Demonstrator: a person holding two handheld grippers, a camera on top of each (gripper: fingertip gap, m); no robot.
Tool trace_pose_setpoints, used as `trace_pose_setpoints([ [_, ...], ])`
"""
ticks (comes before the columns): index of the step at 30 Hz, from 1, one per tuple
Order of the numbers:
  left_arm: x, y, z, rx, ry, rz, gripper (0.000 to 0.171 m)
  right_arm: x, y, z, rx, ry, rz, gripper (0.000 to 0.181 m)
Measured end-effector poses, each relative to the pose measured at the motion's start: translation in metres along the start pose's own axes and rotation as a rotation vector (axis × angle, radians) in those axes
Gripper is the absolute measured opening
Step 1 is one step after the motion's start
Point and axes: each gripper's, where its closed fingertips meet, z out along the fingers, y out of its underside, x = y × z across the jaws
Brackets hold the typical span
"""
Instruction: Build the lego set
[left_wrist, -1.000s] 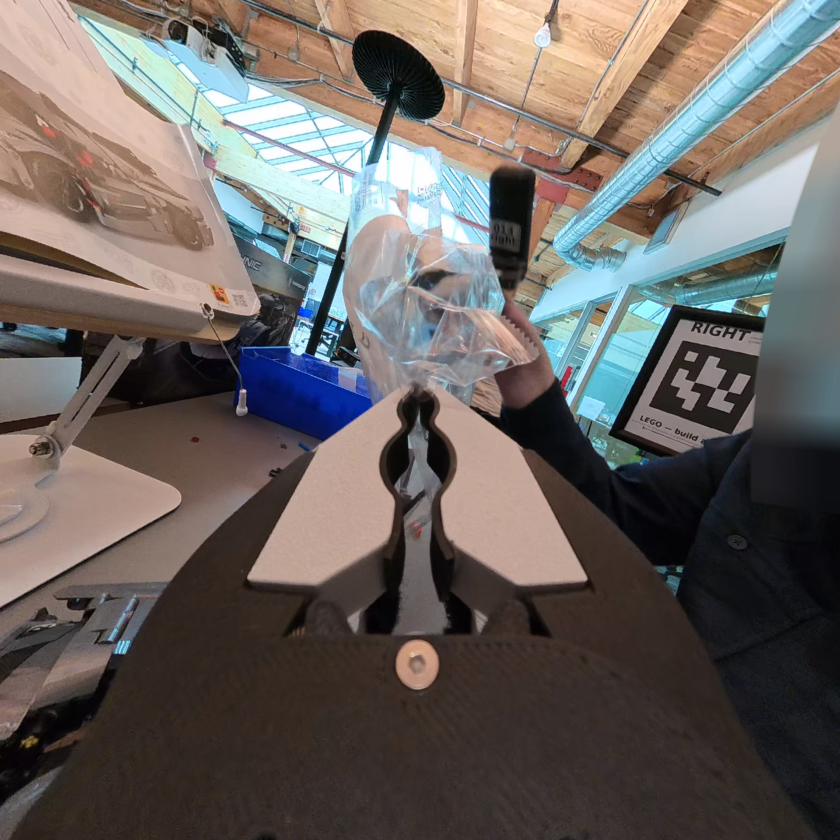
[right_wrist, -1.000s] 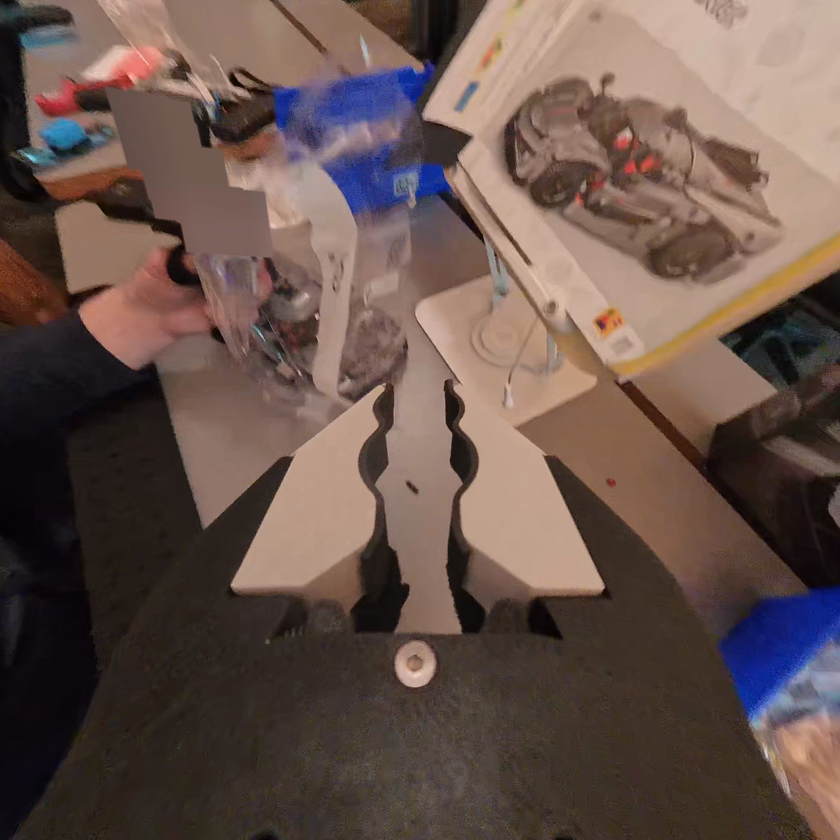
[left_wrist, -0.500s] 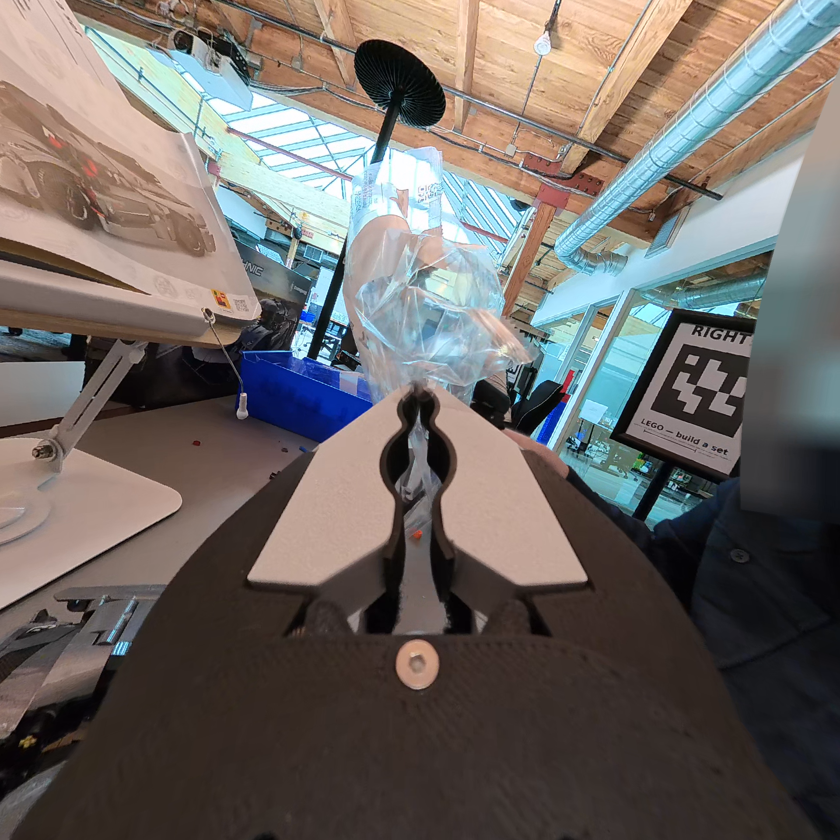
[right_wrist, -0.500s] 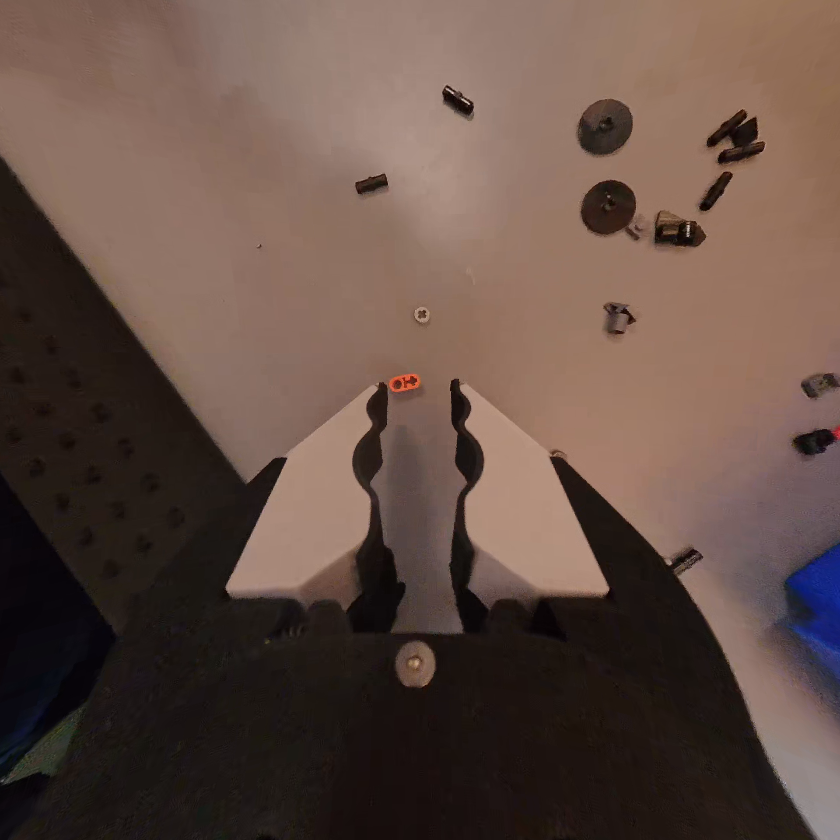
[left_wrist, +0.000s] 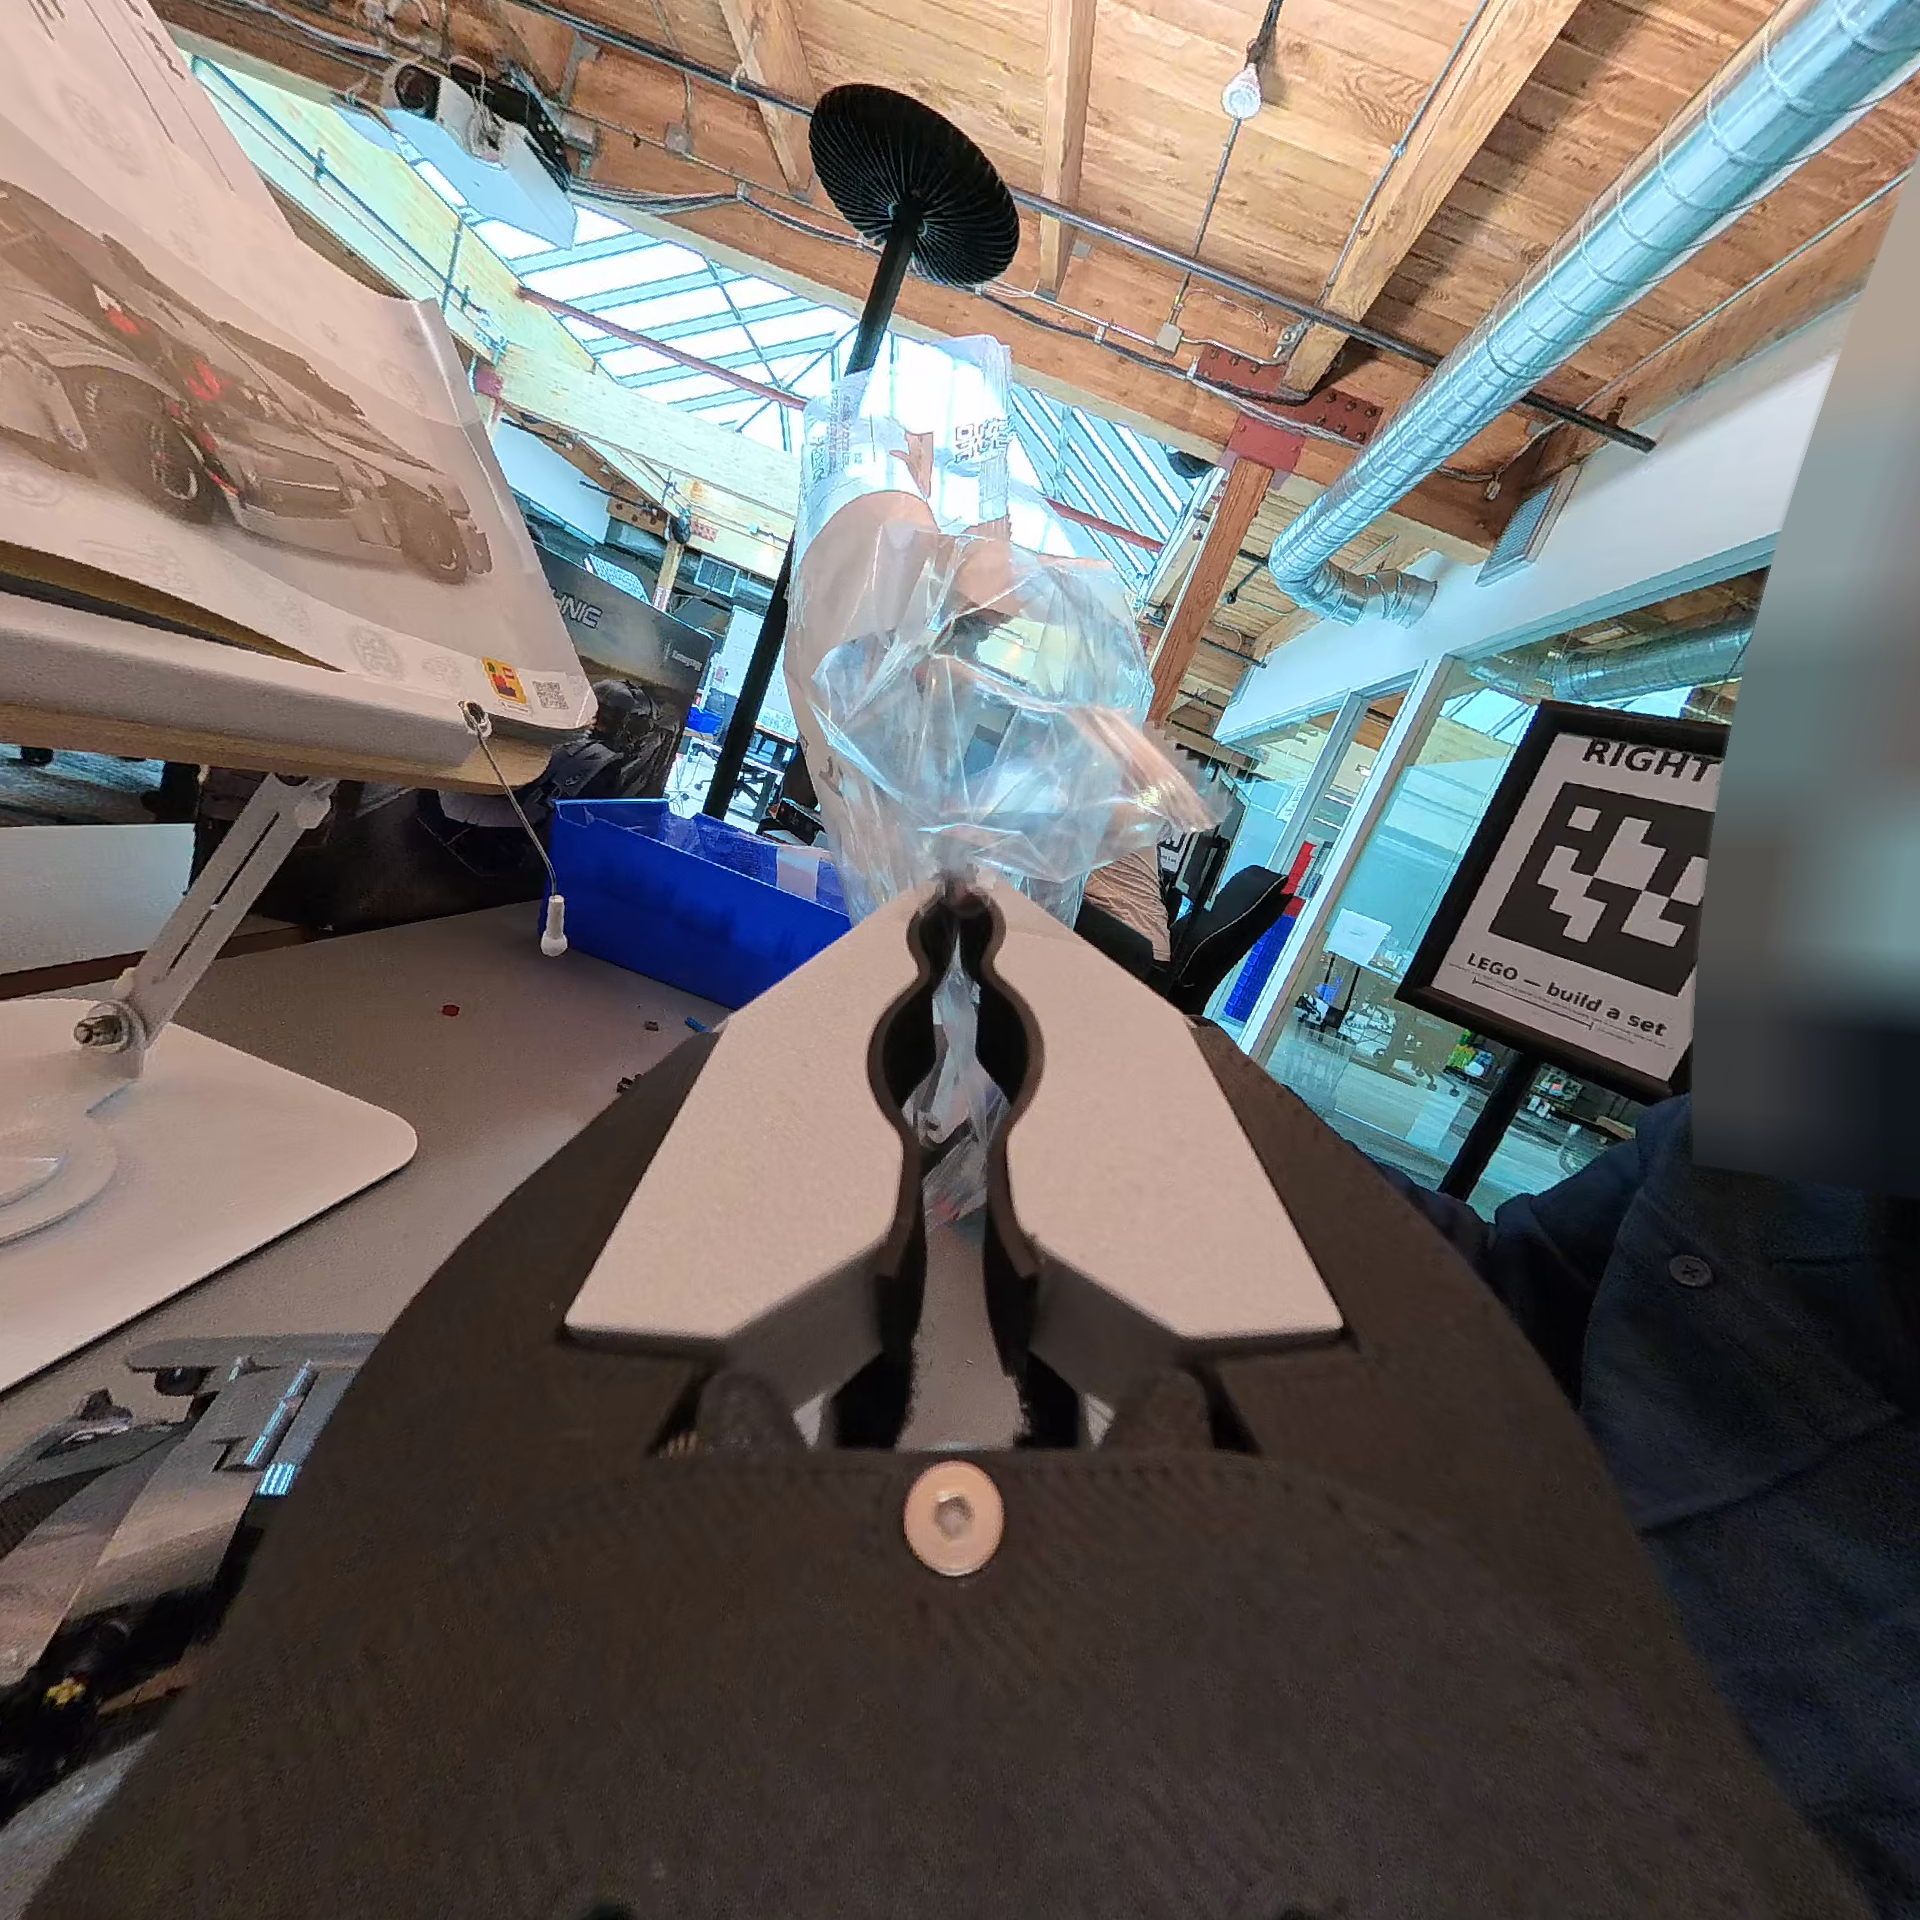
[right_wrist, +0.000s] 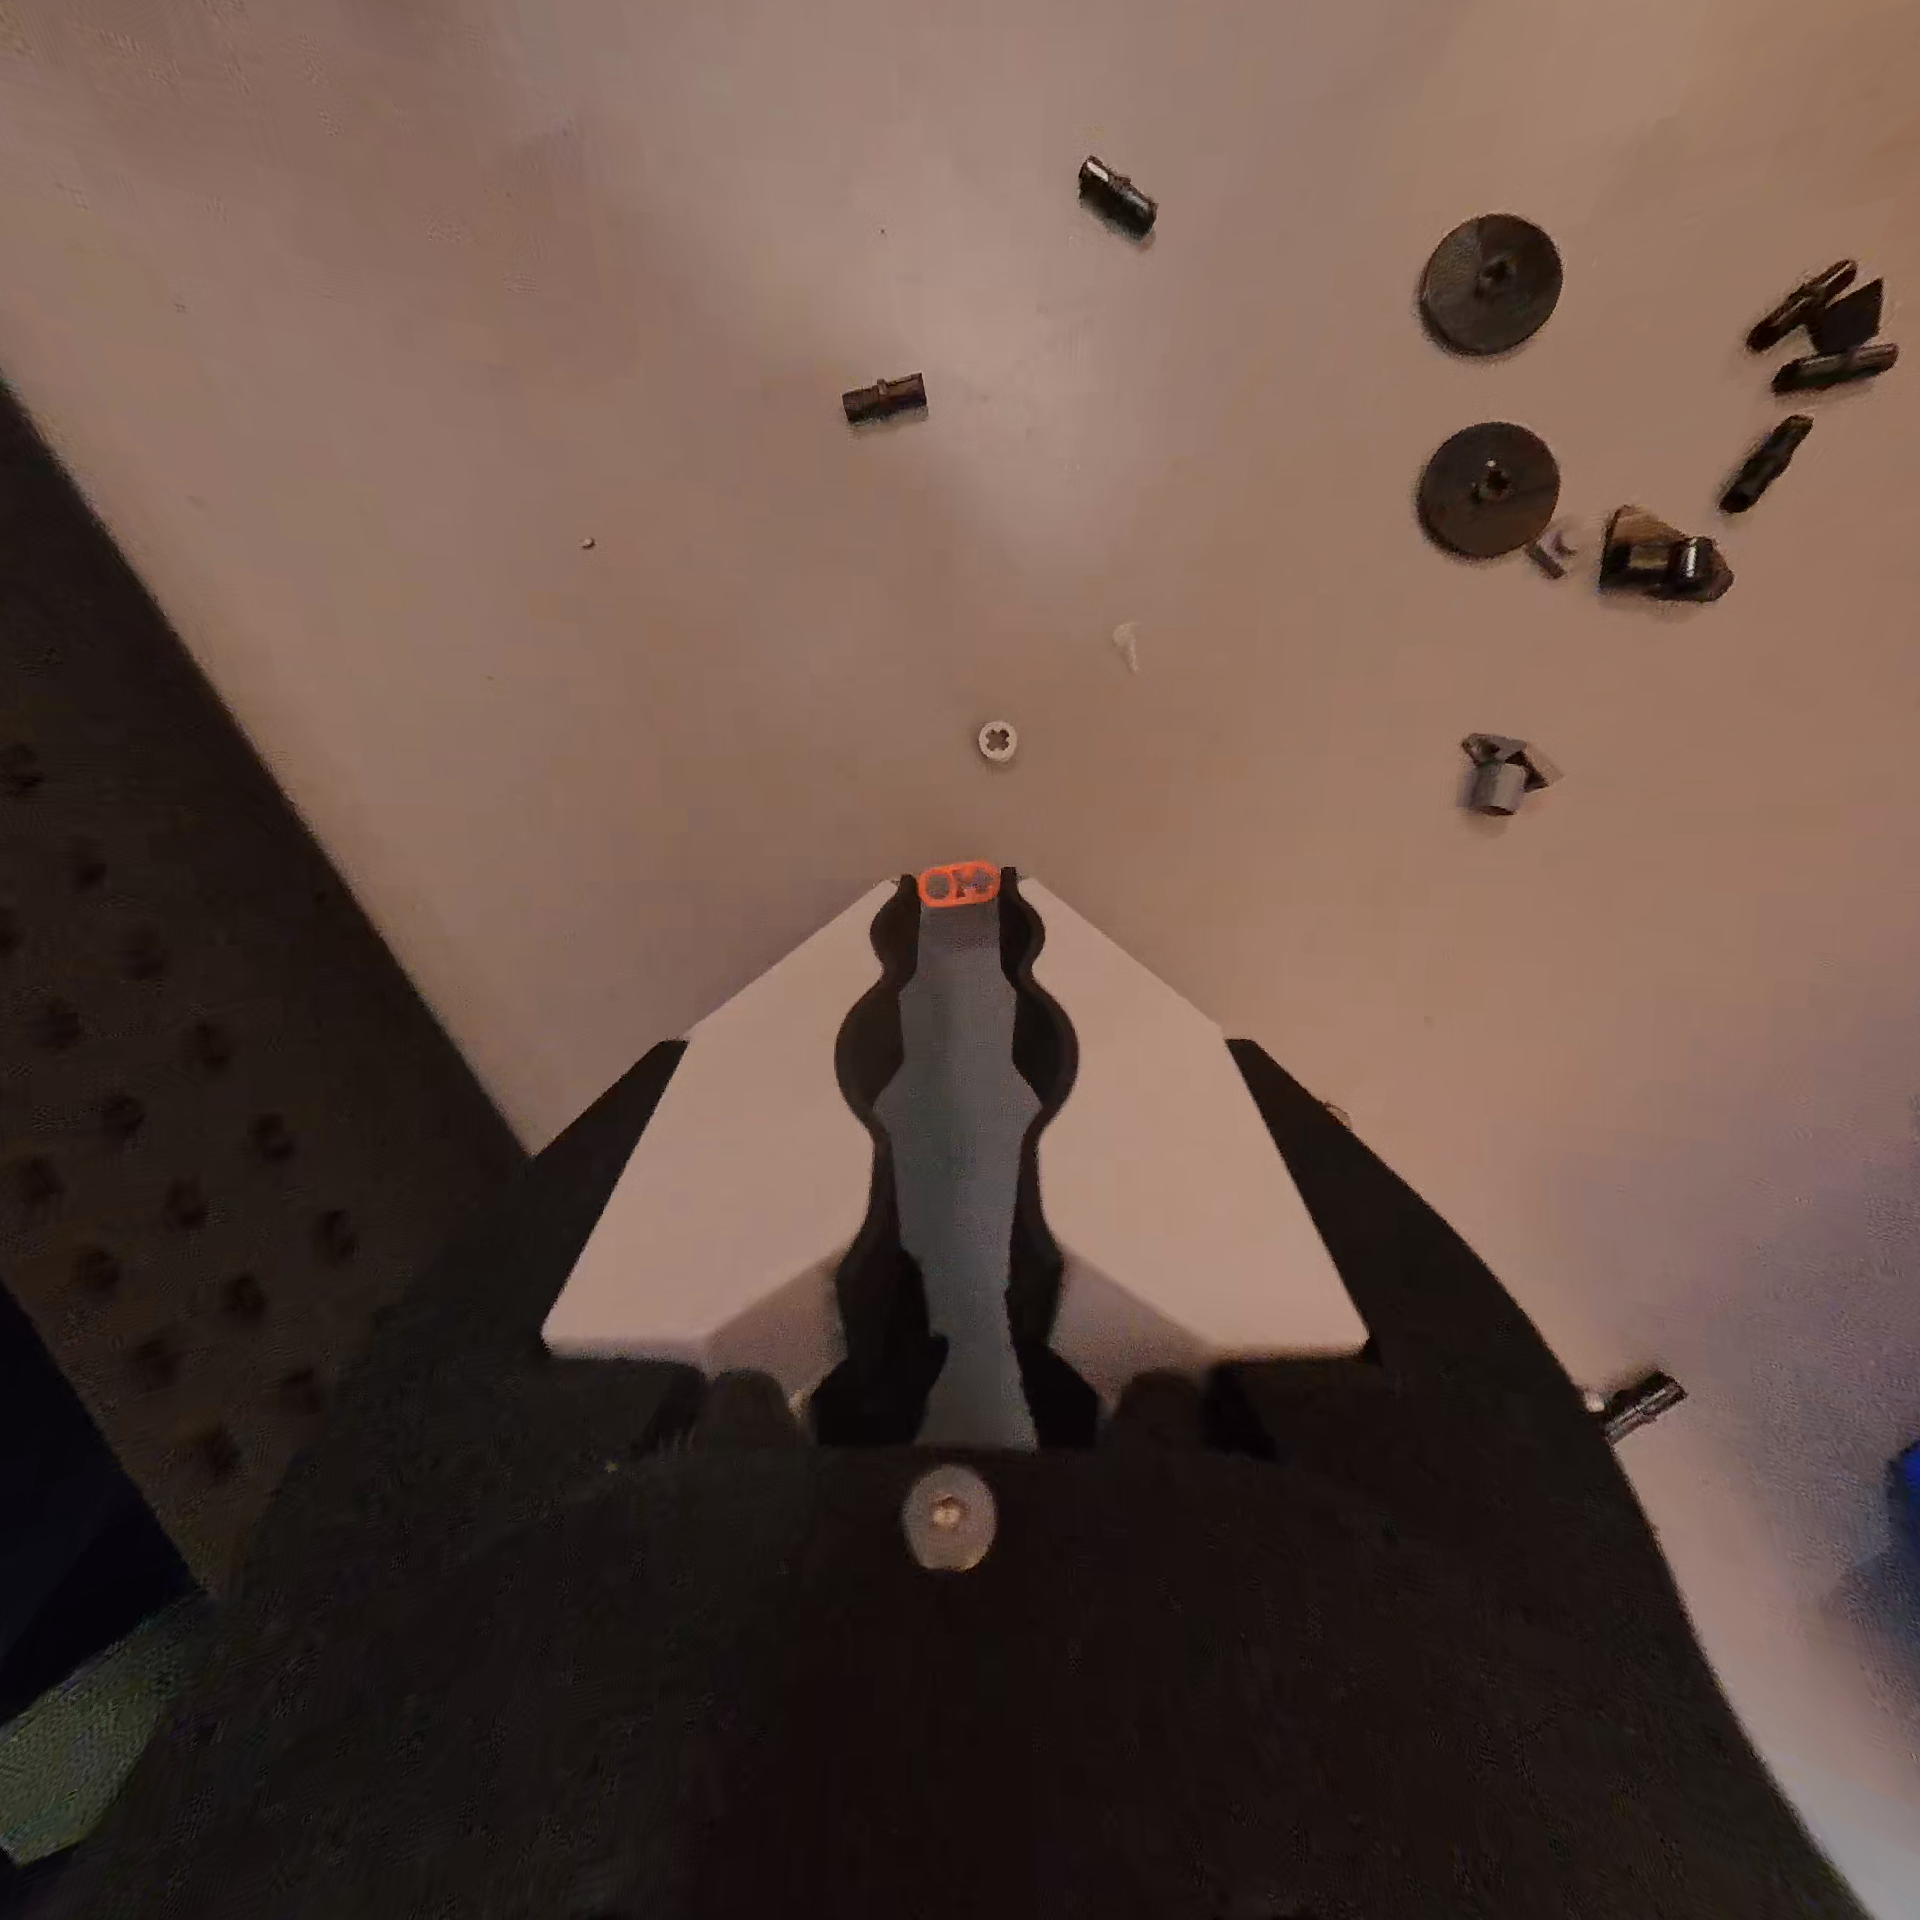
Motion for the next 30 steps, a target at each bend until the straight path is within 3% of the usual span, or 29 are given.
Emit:
trace_pose_setpoints([
  [4,0.0,0.003,0.002,-0.008,0.004,-0.004,0.0,-0.001,-0.049,-0.041,0.187,-0.015,-0.038,0.013],
  [10,-0.001,0.009,0.006,-0.03,0.019,-0.016,0.0,-0.009,-0.174,-0.141,0.539,0.009,-0.208,0.013],
  [13,0.001,0.012,0.008,-0.042,0.034,-0.014,0.0,-0.01,-0.215,-0.149,0.537,0.03,-0.288,0.012],
  [16,0.002,0.014,0.009,-0.05,0.041,-0.014,0.0,-0.021,-0.242,-0.137,0.526,-0.062,-0.315,0.012],
  [18,0.002,0.014,0.009,-0.054,0.043,-0.015,0.0,-0.029,-0.248,-0.121,0.474,-0.121,-0.323,0.013],
  [20,0.002,0.015,0.01,-0.054,0.046,-0.017,0.0,-0.027,-0.254,-0.112,0.46,-0.104,-0.309,0.028],
  [21,0.002,0.015,0.01,-0.055,0.046,-0.017,0.0,-0.025,-0.257,-0.113,0.473,-0.09,-0.304,0.035],
  [25,0.003,0.013,0.009,-0.05,0.047,-0.017,0.0,-0.015,-0.25,-0.138,0.549,-0.026,-0.279,0.032],
  [28,0.002,0.011,0.008,-0.044,0.04,-0.013,0.0,0.02,-0.222,-0.155,0.554,0.132,-0.183,0.029],
  [30,0.002,0.009,0.007,-0.035,0.037,-0.014,0.0,0.051,-0.191,-0.147,0.491,0.202,-0.108,0.025],
])
